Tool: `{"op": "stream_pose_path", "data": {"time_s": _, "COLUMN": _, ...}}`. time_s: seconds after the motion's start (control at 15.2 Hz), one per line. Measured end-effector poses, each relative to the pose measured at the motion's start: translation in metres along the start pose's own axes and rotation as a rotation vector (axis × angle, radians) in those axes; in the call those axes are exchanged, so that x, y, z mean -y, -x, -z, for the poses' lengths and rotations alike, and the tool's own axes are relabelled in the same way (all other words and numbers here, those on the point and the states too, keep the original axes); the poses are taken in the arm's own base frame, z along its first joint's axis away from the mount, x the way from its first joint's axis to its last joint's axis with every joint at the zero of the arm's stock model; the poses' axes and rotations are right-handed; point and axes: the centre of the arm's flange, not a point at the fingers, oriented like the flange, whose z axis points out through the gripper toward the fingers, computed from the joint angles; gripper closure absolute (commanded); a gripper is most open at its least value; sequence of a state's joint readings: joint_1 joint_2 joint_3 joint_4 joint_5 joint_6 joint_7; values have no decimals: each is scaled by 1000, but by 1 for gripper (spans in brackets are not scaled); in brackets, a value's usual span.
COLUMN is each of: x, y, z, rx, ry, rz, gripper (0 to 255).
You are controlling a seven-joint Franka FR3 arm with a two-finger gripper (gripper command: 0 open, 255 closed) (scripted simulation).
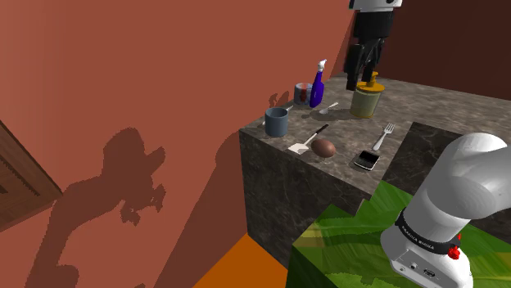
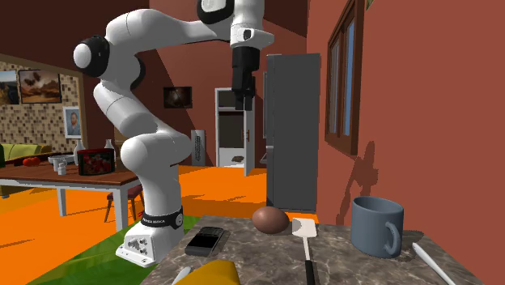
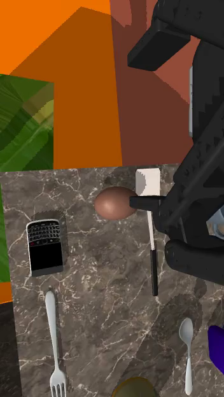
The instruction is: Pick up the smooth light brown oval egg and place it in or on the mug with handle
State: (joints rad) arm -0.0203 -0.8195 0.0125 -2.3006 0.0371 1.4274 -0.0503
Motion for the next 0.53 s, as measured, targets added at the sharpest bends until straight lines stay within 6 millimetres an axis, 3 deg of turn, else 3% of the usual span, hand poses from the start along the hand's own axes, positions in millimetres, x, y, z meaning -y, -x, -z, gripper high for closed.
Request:
{"op": "stream_pose_path", "data": {"time_s": 0.13, "x": -3, "y": -4, "z": -4, "rx": 3, "ry": -3, "rz": 2, "gripper": 0}}
{"op": "stream_pose_path", "data": {"time_s": 0.53, "x": -31, "y": -43, "z": -64, "rx": 34, "ry": -36, "rz": 21, "gripper": 0}}
